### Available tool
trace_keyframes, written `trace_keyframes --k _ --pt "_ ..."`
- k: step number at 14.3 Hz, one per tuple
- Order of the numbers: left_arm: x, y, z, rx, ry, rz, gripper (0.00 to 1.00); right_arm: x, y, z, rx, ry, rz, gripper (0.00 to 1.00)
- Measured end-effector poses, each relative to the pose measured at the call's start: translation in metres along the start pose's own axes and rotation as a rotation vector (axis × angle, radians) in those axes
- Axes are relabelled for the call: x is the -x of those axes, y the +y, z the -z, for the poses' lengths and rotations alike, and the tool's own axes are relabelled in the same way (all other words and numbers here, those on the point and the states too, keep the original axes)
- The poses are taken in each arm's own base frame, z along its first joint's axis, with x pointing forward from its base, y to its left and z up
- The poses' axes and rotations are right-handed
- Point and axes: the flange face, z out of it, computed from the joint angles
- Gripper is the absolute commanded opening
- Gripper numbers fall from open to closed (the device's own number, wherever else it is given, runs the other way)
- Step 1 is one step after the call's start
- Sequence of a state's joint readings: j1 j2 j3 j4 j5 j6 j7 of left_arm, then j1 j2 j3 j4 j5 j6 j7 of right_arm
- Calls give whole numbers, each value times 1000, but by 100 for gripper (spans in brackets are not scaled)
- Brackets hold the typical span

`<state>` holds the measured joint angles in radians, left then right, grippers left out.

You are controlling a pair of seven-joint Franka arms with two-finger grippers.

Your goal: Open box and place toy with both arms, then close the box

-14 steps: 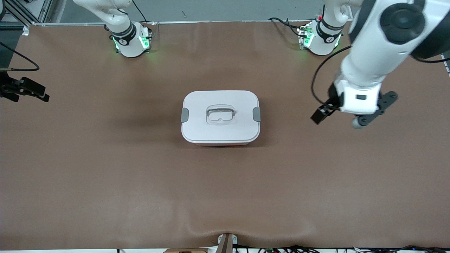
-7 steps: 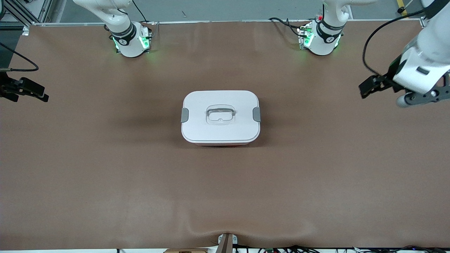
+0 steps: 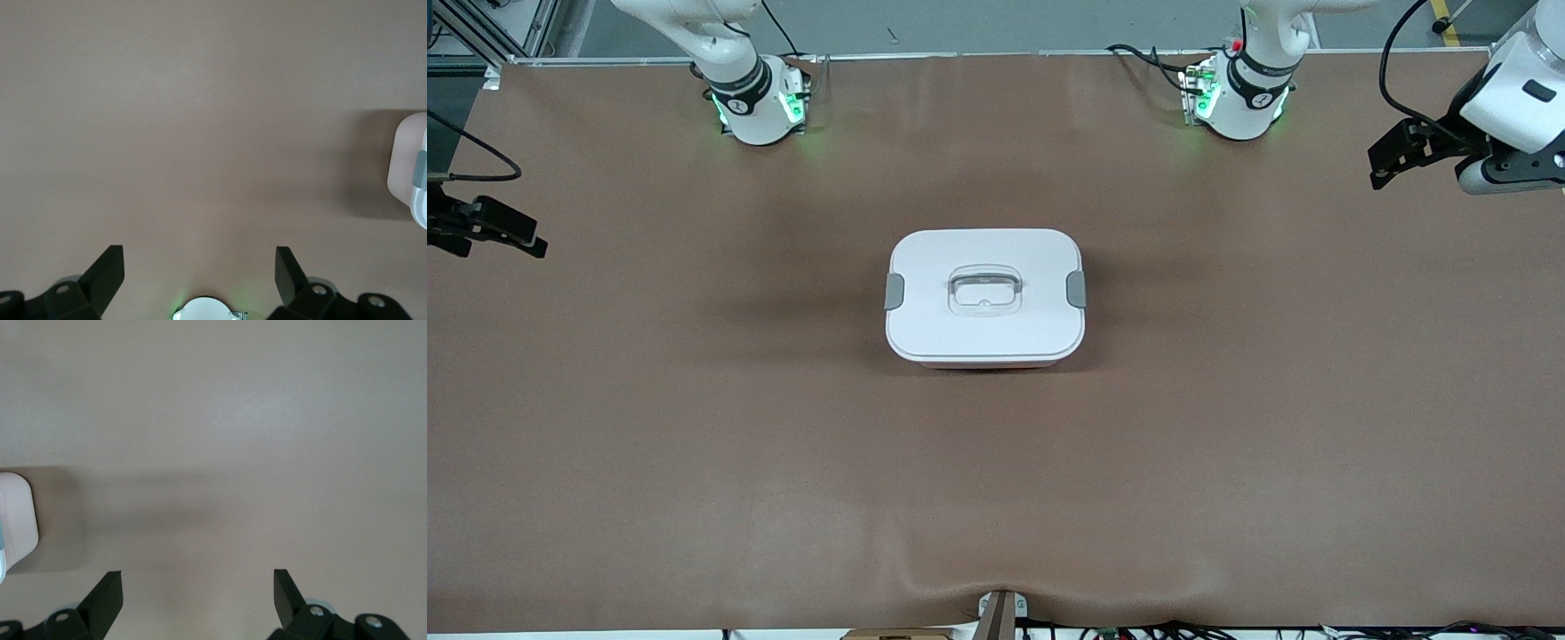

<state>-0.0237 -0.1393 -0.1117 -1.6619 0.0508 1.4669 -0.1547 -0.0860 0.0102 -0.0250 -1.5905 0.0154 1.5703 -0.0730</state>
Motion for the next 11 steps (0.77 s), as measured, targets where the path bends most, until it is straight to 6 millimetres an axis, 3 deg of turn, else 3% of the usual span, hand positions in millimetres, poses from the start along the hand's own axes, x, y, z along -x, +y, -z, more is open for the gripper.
trace_keyframes --k 6,11 --pt "-9 -4 -5 21 1 -47 100 -1 2 0 1 10 -4 100" --pt "-21 -10 -13 57 -1 -45 100 -2 3 12 -6 37 -9 100"
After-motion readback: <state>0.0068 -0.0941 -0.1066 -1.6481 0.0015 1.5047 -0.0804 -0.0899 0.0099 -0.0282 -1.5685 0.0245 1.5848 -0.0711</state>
